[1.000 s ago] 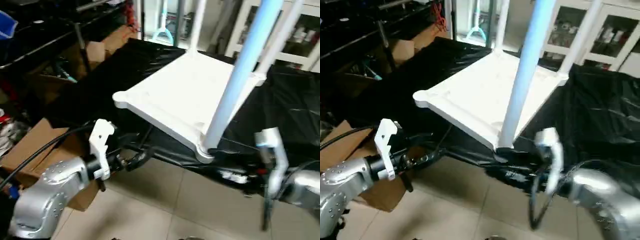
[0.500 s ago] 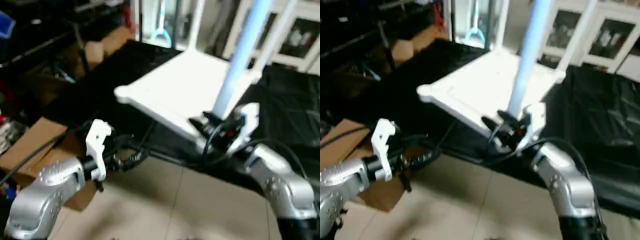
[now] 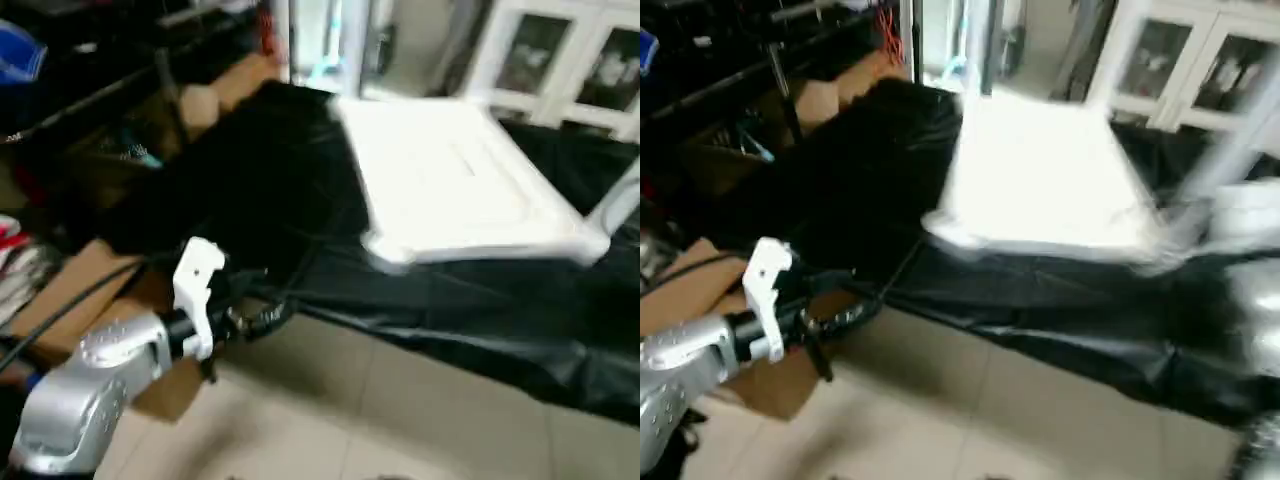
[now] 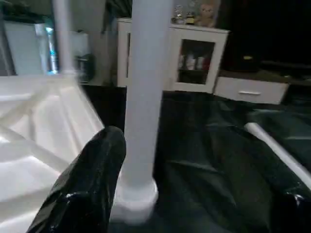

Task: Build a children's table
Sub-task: Rotate table base

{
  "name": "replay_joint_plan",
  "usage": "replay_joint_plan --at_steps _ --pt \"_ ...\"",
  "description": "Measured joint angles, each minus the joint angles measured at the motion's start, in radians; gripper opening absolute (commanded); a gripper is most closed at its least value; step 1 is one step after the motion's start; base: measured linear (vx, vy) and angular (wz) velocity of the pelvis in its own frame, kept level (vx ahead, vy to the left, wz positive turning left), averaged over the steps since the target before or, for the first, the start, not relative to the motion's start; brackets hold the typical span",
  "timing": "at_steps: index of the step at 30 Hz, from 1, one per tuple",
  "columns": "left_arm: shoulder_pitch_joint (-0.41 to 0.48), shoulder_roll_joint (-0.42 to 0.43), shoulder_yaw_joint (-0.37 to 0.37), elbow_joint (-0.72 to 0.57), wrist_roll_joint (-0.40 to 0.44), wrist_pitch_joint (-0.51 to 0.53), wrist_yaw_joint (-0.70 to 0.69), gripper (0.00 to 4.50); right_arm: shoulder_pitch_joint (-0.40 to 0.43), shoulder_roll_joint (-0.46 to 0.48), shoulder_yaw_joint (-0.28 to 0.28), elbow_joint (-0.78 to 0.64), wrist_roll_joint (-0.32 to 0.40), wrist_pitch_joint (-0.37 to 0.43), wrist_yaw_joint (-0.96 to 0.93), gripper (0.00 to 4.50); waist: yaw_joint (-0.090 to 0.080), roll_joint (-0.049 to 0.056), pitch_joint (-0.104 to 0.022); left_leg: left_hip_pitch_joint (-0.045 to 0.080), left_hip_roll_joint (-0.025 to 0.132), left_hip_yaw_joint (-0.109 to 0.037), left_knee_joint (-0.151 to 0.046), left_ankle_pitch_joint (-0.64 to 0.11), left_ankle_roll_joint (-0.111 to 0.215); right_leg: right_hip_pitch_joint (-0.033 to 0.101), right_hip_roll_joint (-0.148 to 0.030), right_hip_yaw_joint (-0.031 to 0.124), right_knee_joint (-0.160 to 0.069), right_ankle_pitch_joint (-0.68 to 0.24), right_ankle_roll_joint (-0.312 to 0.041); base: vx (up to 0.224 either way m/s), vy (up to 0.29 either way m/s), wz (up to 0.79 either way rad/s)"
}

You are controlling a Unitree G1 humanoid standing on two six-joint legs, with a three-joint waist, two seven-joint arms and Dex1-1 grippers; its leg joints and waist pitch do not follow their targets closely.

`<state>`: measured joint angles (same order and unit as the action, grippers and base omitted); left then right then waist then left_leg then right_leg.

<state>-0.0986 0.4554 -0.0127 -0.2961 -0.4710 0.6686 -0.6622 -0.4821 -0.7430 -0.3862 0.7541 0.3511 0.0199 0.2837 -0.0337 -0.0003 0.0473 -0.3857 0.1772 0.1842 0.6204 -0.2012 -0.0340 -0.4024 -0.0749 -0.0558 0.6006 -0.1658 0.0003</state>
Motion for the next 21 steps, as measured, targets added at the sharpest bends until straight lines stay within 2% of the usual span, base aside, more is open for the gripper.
replay_joint_plan --at_steps 3,5,6,9,11,14,17,21 --pt "-0.013 -0.008 -0.007 0.000 0.005 -0.001 0.001 4.44 0.006 0.058 0.011 -0.009 0.001 -0.001 0.066 3.24 -0.021 0.001 0.000 -0.001 0.000 -0.006 0.001 0.000 0.000 -0.001 0.000 -0.006 0.000 0.000 0.000 0.000 0.000 0.00" --pt "-0.020 -0.017 -0.008 0.004 0.017 -0.015 0.015 4.44 0.048 0.127 0.060 -0.094 0.003 0.019 0.144 3.24 -0.036 0.001 0.000 -0.001 0.000 -0.010 0.000 0.000 0.000 -0.002 0.000 -0.009 0.001 0.000 0.000 0.000 0.000 0.00" --pt "-0.030 -0.028 -0.012 0.012 0.025 -0.022 0.025 4.44 0.068 0.179 0.103 -0.155 0.004 0.035 0.179 3.24 -0.042 0.001 0.000 0.000 0.000 -0.011 0.000 0.000 0.000 -0.002 0.000 -0.011 0.001 0.001 -0.001 0.000 0.000 0.00" --pt "-0.058 -0.052 -0.039 0.029 0.048 -0.044 0.048 4.44 0.070 0.253 0.219 -0.205 0.011 0.062 0.235 3.24 -0.040 0.004 0.001 0.001 0.000 -0.012 0.000 0.000 -0.001 -0.004 -0.001 -0.011 0.000 0.002 -0.003 0.000 0.000 0.00" --pt "-0.070 -0.066 -0.035 0.054 0.066 -0.066 0.078 4.44 0.047 0.266 0.261 -0.204 0.013 0.088 0.263 3.24 -0.037 0.005 0.001 0.001 0.000 -0.010 0.001 0.000 -0.001 -0.005 -0.002 -0.010 0.000 0.004 -0.006 0.000 0.000 0.00" --pt "-0.116 -0.101 -0.023 0.129 0.107 -0.095 0.146 4.44 -0.061 0.352 0.339 -0.191 -0.016 0.121 0.328 3.24 -0.039 0.006 0.003 -0.001 0.000 -0.009 0.002 0.000 -0.001 -0.005 -0.002 -0.009 0.000 0.004 -0.007 0.000 0.000 0.00" --pt "-0.140 -0.105 -0.025 0.144 0.130 -0.106 0.160 4.44 -0.210 0.402 0.426 -0.089 -0.111 0.130 0.385 3.24 -0.039 0.006 0.003 -0.001 -0.001 -0.009 0.003 0.000 -0.001 -0.005 -0.002 -0.009 0.000 0.005 -0.008 0.000 0.000 0.00" --pt "-0.132 -0.104 -0.027 0.145 0.134 -0.108 0.165 4.44 -0.371 0.415 0.555 0.080 -0.232 0.134 0.430 3.24 -0.028 0.000 0.007 -0.003 0.000 -0.010 0.003 0.000 -0.001 -0.005 -0.002 -0.009 0.000 0.008 -0.013 0.000 0.000 0.00"
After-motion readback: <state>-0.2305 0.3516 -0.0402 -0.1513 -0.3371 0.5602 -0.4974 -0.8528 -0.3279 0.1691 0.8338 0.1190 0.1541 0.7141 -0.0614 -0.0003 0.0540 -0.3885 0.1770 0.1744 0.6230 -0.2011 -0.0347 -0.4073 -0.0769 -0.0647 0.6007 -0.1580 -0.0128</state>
